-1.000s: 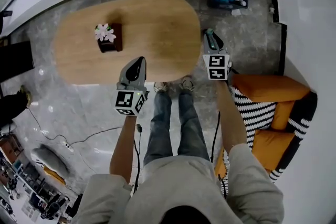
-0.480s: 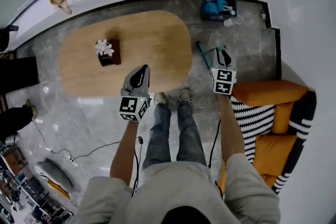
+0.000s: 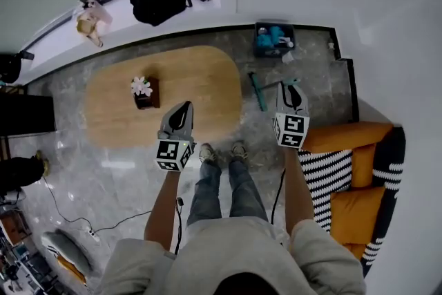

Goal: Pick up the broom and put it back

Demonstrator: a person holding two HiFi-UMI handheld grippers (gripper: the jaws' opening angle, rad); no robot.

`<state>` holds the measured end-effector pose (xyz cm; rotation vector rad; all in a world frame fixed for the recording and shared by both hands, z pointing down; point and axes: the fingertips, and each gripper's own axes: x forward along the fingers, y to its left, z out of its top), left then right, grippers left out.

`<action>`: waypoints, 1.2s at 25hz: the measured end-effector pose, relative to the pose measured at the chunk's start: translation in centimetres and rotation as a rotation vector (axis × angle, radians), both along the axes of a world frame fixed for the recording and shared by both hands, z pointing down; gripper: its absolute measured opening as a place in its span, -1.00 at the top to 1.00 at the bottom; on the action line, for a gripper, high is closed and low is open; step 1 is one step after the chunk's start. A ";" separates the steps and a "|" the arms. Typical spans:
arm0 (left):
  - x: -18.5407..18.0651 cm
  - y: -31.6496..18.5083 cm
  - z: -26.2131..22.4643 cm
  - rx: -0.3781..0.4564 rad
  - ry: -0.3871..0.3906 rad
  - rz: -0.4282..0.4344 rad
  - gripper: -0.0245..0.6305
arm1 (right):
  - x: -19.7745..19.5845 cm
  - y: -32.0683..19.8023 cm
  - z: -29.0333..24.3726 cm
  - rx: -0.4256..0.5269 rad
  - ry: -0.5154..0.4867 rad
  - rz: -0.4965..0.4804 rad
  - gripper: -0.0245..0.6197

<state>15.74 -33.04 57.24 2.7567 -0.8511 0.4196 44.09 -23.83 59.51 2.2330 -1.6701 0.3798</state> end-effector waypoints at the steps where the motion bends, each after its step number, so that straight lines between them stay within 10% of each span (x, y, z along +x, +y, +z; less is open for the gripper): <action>1: 0.0 0.1 -0.9 0.010 0.007 -0.004 0.94 | -0.1 0.2 -1.4 0.015 0.009 -0.005 0.67; 30: -6.9 4.2 -12.1 0.180 0.093 -0.234 0.94 | -2.8 8.2 -10.7 0.041 0.096 -0.151 0.67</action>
